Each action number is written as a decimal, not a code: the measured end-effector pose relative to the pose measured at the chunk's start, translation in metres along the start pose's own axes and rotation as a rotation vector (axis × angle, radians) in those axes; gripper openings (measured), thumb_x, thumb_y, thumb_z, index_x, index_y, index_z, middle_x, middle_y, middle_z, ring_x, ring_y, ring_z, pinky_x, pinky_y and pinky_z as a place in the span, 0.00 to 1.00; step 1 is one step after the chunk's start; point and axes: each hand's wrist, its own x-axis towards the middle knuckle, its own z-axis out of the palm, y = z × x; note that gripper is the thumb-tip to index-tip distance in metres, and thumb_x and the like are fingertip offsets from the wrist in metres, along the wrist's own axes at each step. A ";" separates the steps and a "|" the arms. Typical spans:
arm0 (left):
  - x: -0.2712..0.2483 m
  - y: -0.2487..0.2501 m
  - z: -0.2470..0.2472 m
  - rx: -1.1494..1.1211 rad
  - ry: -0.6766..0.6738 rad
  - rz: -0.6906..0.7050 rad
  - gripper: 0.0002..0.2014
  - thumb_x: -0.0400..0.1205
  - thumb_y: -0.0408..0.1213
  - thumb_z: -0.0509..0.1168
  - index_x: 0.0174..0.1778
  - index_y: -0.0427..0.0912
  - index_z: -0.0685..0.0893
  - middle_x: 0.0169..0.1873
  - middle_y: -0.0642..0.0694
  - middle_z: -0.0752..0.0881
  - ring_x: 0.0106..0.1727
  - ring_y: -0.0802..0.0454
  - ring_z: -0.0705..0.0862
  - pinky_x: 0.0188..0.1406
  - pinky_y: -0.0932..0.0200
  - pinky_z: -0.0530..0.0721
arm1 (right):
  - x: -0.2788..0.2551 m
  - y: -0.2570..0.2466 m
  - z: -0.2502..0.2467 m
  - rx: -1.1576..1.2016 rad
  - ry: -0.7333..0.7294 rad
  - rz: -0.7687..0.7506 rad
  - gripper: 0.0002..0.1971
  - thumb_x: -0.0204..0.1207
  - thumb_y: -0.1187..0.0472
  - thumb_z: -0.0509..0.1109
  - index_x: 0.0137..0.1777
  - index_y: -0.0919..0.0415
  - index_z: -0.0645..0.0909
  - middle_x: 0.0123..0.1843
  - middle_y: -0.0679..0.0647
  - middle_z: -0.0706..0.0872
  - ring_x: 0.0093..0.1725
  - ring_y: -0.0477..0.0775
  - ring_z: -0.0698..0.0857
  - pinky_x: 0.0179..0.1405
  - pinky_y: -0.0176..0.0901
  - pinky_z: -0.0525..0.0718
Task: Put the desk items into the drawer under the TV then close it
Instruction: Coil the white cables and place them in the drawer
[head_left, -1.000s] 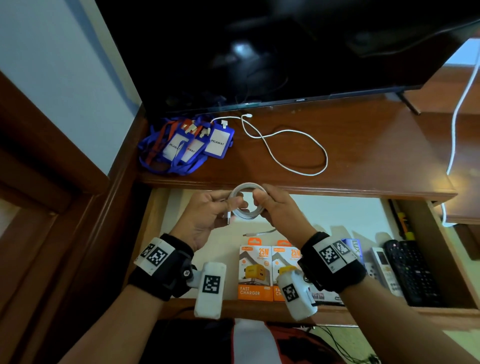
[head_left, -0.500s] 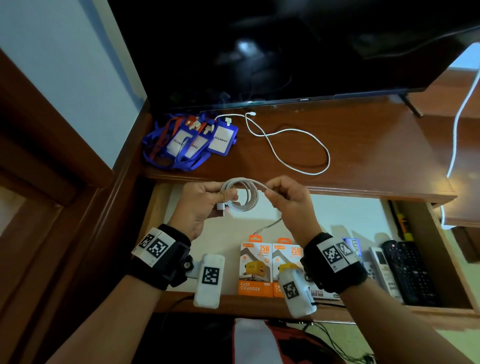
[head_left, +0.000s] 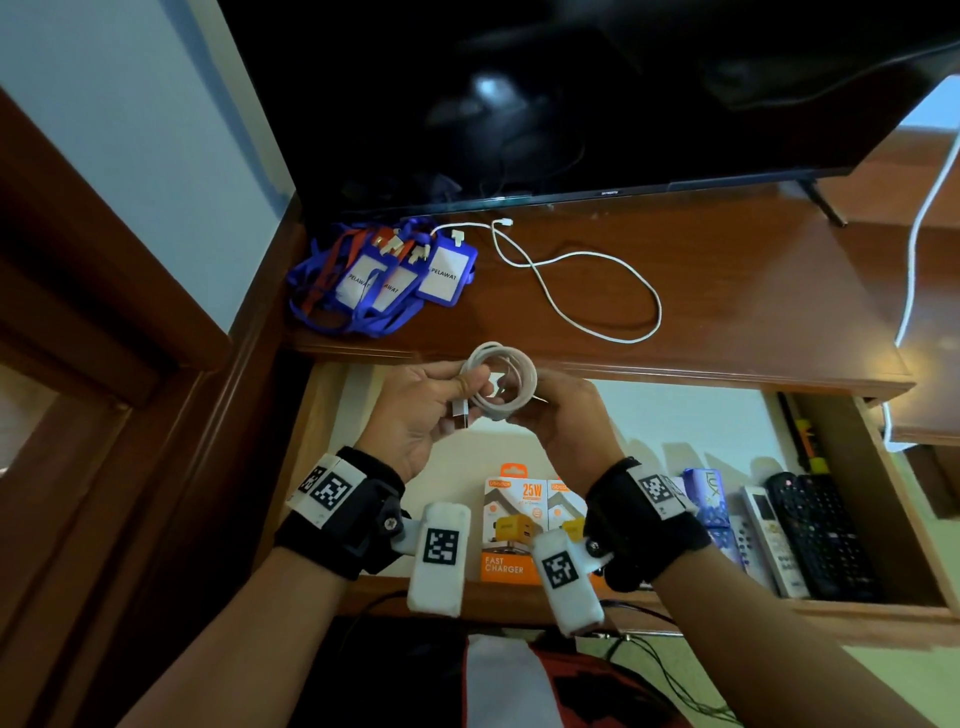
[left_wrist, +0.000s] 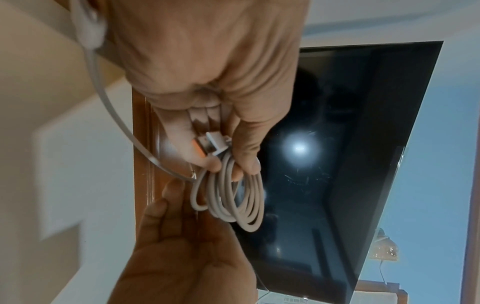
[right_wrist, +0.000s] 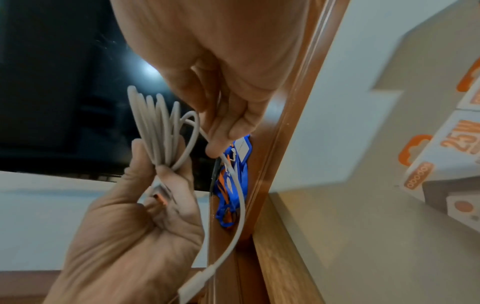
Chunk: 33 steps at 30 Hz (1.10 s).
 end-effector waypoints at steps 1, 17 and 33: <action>0.000 0.000 -0.001 0.009 0.000 -0.002 0.03 0.76 0.29 0.70 0.41 0.38 0.90 0.29 0.44 0.90 0.29 0.53 0.86 0.32 0.60 0.87 | -0.001 0.000 -0.001 0.079 -0.004 0.027 0.14 0.80 0.66 0.58 0.48 0.71 0.86 0.43 0.63 0.87 0.43 0.62 0.84 0.48 0.52 0.81; 0.003 -0.012 -0.004 0.228 0.188 0.170 0.08 0.75 0.34 0.74 0.41 0.55 0.89 0.41 0.55 0.91 0.47 0.54 0.87 0.46 0.57 0.85 | -0.003 -0.006 0.007 0.011 -0.072 0.121 0.06 0.79 0.66 0.66 0.42 0.64 0.83 0.38 0.56 0.85 0.40 0.52 0.81 0.46 0.43 0.77; 0.008 -0.020 -0.004 0.253 0.060 0.241 0.08 0.77 0.33 0.71 0.42 0.53 0.91 0.40 0.52 0.92 0.46 0.57 0.87 0.56 0.57 0.82 | -0.010 -0.015 0.016 0.167 -0.196 0.289 0.06 0.73 0.58 0.66 0.41 0.61 0.79 0.29 0.47 0.81 0.28 0.45 0.62 0.32 0.38 0.60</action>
